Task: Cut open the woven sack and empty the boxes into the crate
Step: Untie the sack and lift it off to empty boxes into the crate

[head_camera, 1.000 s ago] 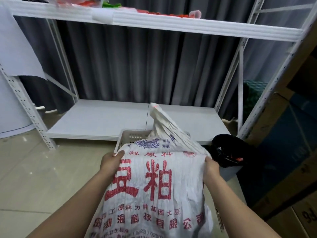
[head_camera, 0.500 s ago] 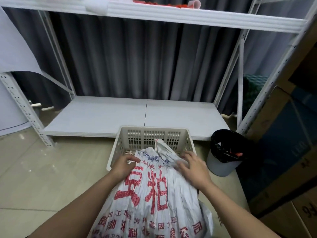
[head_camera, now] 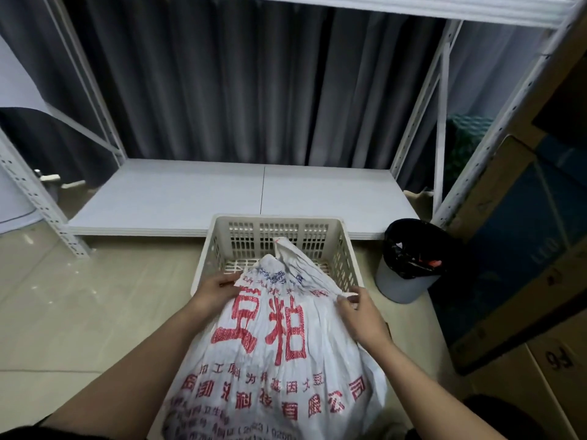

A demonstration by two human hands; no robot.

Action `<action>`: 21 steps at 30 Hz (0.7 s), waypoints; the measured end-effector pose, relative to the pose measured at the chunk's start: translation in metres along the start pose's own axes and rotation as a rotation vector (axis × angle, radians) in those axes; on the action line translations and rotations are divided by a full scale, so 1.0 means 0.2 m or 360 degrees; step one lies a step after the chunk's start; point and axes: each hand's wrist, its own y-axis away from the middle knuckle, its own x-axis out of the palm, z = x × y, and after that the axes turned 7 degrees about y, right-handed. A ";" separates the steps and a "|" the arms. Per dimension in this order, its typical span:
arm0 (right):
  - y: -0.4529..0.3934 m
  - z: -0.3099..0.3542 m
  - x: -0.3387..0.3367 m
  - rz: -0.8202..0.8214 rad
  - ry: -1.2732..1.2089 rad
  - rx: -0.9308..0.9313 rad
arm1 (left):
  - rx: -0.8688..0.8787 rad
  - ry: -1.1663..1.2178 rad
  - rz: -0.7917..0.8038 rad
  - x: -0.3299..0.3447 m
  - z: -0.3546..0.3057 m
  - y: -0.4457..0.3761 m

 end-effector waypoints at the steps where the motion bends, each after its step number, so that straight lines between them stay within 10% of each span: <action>1: 0.03 -0.03 -0.02 0.0008 -0.0233 0.0034 | 0.0013 -0.0084 -0.0004 0.00 0.01 0.00; 4: 0.15 -0.16 -0.07 0.0385 -0.0352 0.0082 | 0.0186 -0.0361 -0.0218 -0.03 0.05 0.01; 7: 0.28 -0.30 -0.07 0.0877 0.0437 -0.0111 | 0.0276 -0.0573 -0.0396 -0.03 0.10 0.06; 9: 0.31 -0.35 -0.01 0.0732 0.0733 -0.0337 | 0.0268 -0.0769 -0.0424 -0.02 0.15 0.11; 15: 0.32 -0.13 0.01 0.0160 -0.0594 -0.0155 | 0.0053 -0.0903 -0.0350 -0.12 0.43 0.31; 21: 0.20 0.21 0.04 0.0125 -0.1331 0.0246 | -0.0154 -0.0604 -0.0446 -0.27 0.72 0.36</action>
